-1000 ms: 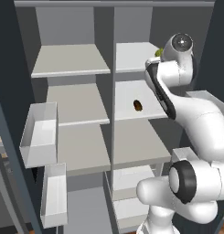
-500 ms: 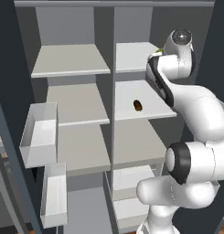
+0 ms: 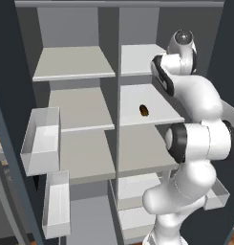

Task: Take the broccoli and sweet potato from the fridge shelf and place them in the freezer drawer to begin freezing them.

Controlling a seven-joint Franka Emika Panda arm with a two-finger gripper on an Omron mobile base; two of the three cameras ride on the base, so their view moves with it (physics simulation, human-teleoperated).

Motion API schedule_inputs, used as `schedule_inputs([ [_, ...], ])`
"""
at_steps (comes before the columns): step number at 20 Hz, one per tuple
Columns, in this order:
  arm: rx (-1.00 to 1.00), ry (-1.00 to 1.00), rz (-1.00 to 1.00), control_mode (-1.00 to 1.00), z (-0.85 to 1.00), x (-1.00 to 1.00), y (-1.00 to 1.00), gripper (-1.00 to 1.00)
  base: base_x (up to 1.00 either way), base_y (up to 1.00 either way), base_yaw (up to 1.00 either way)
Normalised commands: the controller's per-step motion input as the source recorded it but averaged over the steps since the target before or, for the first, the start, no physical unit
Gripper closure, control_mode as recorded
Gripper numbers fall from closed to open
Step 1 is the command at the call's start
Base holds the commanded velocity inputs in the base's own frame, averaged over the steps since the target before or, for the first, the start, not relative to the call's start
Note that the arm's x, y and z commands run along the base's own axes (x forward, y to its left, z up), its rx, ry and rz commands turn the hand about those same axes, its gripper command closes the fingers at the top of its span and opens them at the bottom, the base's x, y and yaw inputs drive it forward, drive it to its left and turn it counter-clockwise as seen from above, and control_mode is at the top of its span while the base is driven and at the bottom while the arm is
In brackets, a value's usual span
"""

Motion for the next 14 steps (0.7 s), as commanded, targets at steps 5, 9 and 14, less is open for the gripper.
schedule_inputs([
  [5,0.0,0.09,0.03,-1.0,0.0,0.69,-0.29,-1.0,0.0,0.0,0.0],
  [9,0.0,0.13,0.03,-1.0,-0.11,0.63,-0.16,-1.0,0.0,0.0,0.0],
  [14,0.0,0.16,0.03,-1.0,-0.32,0.56,-0.06,-1.0,0.0,0.0,0.0],
])
